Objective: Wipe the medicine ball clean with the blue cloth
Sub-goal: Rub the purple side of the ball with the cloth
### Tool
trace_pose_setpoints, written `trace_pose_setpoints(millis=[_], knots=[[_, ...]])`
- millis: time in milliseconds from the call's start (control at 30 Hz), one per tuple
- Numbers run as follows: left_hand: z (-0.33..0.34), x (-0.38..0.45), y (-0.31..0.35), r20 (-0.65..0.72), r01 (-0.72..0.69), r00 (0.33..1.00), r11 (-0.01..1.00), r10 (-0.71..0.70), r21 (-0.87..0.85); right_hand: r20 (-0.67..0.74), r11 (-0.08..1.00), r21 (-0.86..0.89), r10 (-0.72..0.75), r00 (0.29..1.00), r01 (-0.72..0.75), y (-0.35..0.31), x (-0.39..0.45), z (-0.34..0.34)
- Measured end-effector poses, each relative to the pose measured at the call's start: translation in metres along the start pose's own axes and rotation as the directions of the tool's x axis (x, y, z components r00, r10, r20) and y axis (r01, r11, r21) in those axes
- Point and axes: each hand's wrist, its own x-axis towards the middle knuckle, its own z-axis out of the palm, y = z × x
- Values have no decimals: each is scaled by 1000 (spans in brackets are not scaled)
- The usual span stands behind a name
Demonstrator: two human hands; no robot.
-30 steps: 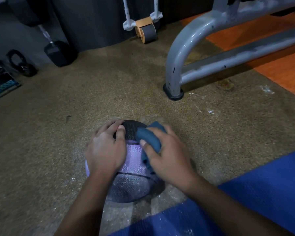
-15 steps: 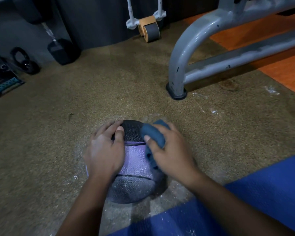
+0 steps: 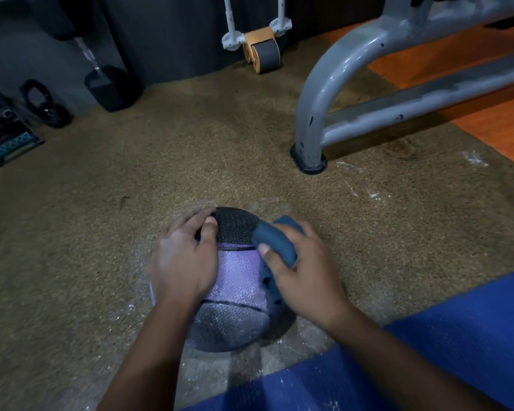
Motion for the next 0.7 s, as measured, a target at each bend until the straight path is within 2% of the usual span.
trace_pose_setpoints(millis=[100, 267, 333, 400, 500, 567, 633, 700], knots=[[3, 1, 5, 2, -8, 1000, 999, 8, 36, -21, 995, -25, 94, 995, -94, 2, 13, -2], [8, -2, 8, -14, 8, 1000, 999, -7, 38, 65, 984, -95, -145, 987, 151, -29, -9, 1], [7, -2, 4, -11, -6, 1000, 1000, 6, 21, 82, 974, -117, -183, 980, 192, -31, -8, 3], [6, -1, 1, -23, -15, 1000, 1000, 15, 16, 50, 988, -82, -131, 990, 134, -18, -3, 2], [6, 0, 0, -38, -6, 999, 1000, 7, 13, -3, 999, -19, 51, 999, -51, 8, 11, -2], [7, 1, 0, -30, -1, 1000, 1000, 2, 4, 2, 992, -27, 120, 993, -120, 15, 18, -3], [8, 3, -2, -23, -1, 1000, 1000, 1, -3, 14, 995, -32, 94, 996, -93, 5, 18, -2], [8, 3, -4, -25, -12, 1000, 1000, 11, -13, 37, 999, -37, -12, 999, 14, -13, 9, 0]])
